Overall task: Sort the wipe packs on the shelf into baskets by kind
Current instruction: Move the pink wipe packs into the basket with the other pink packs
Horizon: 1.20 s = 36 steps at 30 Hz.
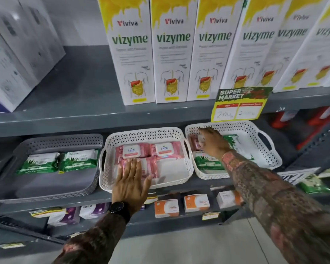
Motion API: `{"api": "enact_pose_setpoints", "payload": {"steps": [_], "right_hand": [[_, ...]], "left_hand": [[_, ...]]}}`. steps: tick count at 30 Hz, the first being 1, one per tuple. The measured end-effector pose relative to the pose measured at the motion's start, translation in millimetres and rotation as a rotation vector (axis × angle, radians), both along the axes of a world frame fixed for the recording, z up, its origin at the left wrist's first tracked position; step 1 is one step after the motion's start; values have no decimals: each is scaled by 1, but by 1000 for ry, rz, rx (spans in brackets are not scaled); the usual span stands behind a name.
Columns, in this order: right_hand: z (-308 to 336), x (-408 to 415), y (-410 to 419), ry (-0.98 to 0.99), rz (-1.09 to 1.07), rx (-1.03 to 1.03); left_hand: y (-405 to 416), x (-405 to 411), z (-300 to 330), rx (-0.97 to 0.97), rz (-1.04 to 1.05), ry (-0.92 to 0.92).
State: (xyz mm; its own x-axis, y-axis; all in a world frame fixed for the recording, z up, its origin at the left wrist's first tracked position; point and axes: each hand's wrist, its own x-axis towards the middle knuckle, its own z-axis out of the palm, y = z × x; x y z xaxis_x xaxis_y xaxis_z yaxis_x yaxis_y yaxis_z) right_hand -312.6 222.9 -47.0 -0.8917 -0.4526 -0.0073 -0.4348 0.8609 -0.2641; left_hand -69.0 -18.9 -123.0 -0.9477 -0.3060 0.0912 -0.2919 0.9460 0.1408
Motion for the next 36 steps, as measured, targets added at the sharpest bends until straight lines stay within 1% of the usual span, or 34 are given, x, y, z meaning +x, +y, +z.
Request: {"api": "enact_pose_setpoints", "payload": {"steps": [3,5,9,12,14,16,18,20,22,25,28,32,34,36], "right_hand": [[-20,-25,9,-128,76,100],[-32,-36,9,-137,106,113],[-45,-42,8,-75,125,87],[-45,-38,7,25,110,85],[-39,-30,5,85,41,26],[-27,-15,0,202,-13,-104],[-10,9,-10,340,-4,-255],[3,36,-23,410,64,-346],[14,65,-37,380,157,-359],[11,93,-57,291,282,-225],[-7,102,-68,172,323,-89],[-27,103,-75,173,334,8],[-26,102,-75,134,335,-16],[-14,101,-66,108,295,-123]], "left_hand": [[3,0,-2,-7,-2,25],[3,-2,-2,-5,0,30],[3,-1,-4,-1,-1,33],[5,0,-5,8,3,59],[6,0,-4,17,10,67],[8,1,-2,7,16,60],[9,2,0,-5,18,46],[9,3,1,2,19,33],[10,4,2,1,18,26],[10,5,3,-10,14,18],[11,5,3,3,22,10],[11,5,3,-1,27,-7],[11,5,2,-2,26,-8],[10,5,1,-7,23,-9]]}}
